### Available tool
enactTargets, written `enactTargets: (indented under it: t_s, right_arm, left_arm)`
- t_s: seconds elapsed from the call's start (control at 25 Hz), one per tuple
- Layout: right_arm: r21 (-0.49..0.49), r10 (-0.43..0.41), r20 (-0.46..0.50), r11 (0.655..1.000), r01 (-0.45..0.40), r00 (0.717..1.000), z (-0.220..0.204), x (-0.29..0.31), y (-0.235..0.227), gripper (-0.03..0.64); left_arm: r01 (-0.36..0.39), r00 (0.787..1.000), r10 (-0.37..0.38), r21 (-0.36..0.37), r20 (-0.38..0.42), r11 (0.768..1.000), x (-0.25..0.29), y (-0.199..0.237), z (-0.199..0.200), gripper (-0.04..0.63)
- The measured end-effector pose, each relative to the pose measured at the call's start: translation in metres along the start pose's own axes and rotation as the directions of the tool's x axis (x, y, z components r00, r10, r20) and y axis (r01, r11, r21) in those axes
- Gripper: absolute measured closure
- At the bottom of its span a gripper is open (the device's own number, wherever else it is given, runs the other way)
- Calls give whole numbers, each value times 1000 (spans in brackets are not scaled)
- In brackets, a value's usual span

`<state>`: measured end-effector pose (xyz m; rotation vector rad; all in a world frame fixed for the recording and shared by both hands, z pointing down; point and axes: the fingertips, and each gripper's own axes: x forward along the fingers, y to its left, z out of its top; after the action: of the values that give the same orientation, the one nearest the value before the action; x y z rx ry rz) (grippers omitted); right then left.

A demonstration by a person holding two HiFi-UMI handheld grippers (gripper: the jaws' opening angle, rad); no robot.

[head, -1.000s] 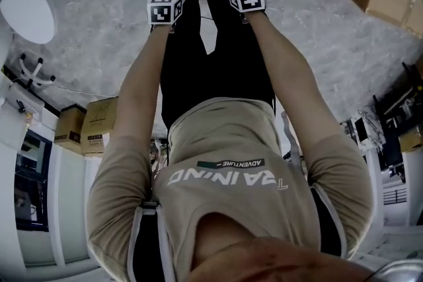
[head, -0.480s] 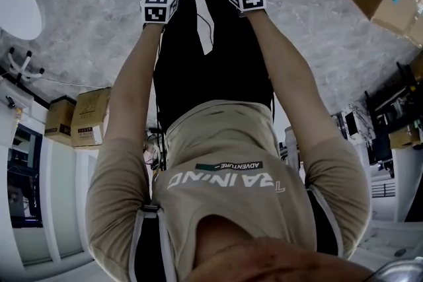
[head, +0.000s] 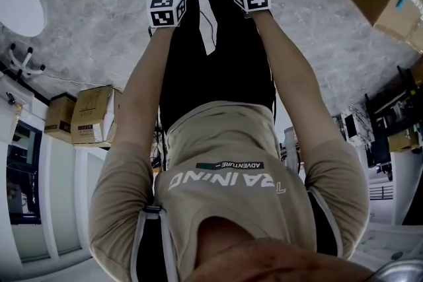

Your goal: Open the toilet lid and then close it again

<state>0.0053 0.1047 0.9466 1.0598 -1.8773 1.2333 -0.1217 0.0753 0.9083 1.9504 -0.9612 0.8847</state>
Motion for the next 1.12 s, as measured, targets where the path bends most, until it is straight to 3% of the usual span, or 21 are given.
enactTargets:
  t_s: [0.12, 0.4, 0.64, 1.12]
  right_arm:
    - [8, 1, -2, 1000, -1, 1000, -1, 1, 0, 606]
    - [10, 44, 39, 999, -44, 998, 1, 3, 0, 606]
    - [4, 45, 57, 999, -45, 997, 0, 4, 0, 606]
    - [27, 27, 79, 999, -29, 996, 3, 3, 2, 606]
  left_arm:
    - [-12, 998, 16, 59, -58, 998, 1, 3, -23, 592]
    - [30, 999, -32, 150, 14, 988, 12, 7, -13, 592]
    - [50, 998, -55, 163, 25, 985, 14, 8, -14, 592]
    - [16, 1000, -18, 222, 9, 975, 19, 11, -13, 594]
